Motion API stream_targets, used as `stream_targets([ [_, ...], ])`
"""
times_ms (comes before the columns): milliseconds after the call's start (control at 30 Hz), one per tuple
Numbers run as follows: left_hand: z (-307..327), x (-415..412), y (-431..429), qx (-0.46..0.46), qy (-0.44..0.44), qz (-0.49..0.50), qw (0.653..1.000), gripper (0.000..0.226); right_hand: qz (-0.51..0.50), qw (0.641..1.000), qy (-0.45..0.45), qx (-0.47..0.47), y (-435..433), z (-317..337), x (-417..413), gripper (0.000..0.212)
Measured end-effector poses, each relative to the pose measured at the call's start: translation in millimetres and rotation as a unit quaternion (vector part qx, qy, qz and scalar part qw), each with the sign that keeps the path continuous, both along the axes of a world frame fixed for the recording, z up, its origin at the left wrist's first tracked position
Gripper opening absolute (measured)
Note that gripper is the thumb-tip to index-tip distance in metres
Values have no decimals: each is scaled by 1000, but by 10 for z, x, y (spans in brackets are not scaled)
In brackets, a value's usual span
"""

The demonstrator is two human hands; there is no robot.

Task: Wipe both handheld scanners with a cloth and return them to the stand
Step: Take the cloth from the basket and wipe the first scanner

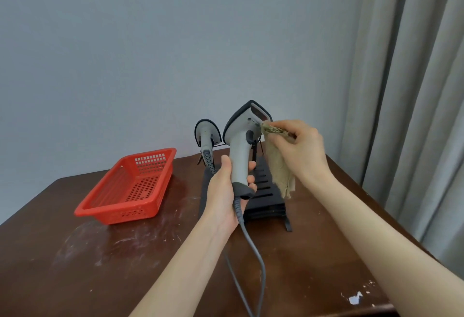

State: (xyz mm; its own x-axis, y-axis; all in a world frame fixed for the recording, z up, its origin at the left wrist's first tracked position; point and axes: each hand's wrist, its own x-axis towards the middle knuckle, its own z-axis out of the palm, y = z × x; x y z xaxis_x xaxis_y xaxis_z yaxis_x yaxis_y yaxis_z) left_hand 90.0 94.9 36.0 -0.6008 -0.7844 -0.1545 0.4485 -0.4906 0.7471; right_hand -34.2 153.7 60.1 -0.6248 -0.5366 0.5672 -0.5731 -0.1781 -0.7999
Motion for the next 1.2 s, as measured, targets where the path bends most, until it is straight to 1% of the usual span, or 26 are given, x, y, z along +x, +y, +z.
stream_targets([
  [67, -15, -14, 14, -8, 8, -6, 1000, 34, 12, 999, 32, 22, -20, 3, 29, 21],
  [100, -21, -14, 20, -9, 15, -10, 1000, 31, 38, 997, 59, 37, -2, -3, 52, 21],
  [167, -23, 7, 7, 5, 29, -22, 999, 26, 130, 982, 110, 79, 56, -35, 85, 21],
  [200, -19, 20, -8, 16, 35, -26, 999, 25, 180, 971, 121, 100, 90, -49, 105, 22],
  [233, -15, 28, -28, 27, 37, -26, 999, 26, 209, 965, 118, 108, 110, -68, 113, 22],
  [267, -8, 29, -38, 35, 36, -26, 998, 28, 206, 968, 107, 97, 124, -77, 105, 25],
  [333, -20, 31, -66, 40, 27, -24, 999, 33, 132, 988, 62, 44, 104, -63, 66, 31],
  [400, -53, 24, -92, 39, 25, -44, 998, 40, 55, 998, 17, 10, 59, -13, 30, 25],
  [467, -84, 8, -100, 39, 38, -72, 996, 42, 36, 999, 5, 23, -2, 21, 26, 16],
  [567, -111, -35, -97, 52, 48, -90, 993, 42, 74, 996, 6, 55, -50, -27, 96, 14],
  [633, -107, -36, -115, 75, 68, -102, 990, 40, 112, 990, 36, 79, -17, -84, 143, 18],
  [700, -109, -13, -165, 80, 75, -105, 989, 40, 172, 975, 79, 117, 45, -129, 175, 24],
  [767, -125, 8, -187, 73, 64, -104, 990, 41, 220, 959, 96, 152, 88, -125, 176, 26],
  [800, -128, 11, -177, 73, 64, -111, 989, 42, 224, 957, 98, 158, 88, -110, 166, 25],
  [867, -119, -4, -118, 78, 69, -119, 987, 43, 174, 971, 97, 133, 49, -79, 143, 23],
  [933, -110, -43, -74, 73, 58, -114, 989, 44, 104, 990, 57, 78, -3, -50, 121, 16],
  [1000, -87, -70, -59, 62, 46, -100, 992, 44, 101, 993, 26, 52, -11, -19, 125, 14],
  [1067, -80, -64, -90, 53, 43, -83, 994, 43, 158, 981, 60, 92, 27, -16, 139, 21],
  [1167, -122, -32, -134, 35, 24, -51, 998, 44, 256, 940, 117, 192, 121, -5, 154, 29],
  [1200, -140, -29, -130, 27, 11, -41, 999, 44, 270, 930, 128, 214, 136, 11, 143, 29],
])
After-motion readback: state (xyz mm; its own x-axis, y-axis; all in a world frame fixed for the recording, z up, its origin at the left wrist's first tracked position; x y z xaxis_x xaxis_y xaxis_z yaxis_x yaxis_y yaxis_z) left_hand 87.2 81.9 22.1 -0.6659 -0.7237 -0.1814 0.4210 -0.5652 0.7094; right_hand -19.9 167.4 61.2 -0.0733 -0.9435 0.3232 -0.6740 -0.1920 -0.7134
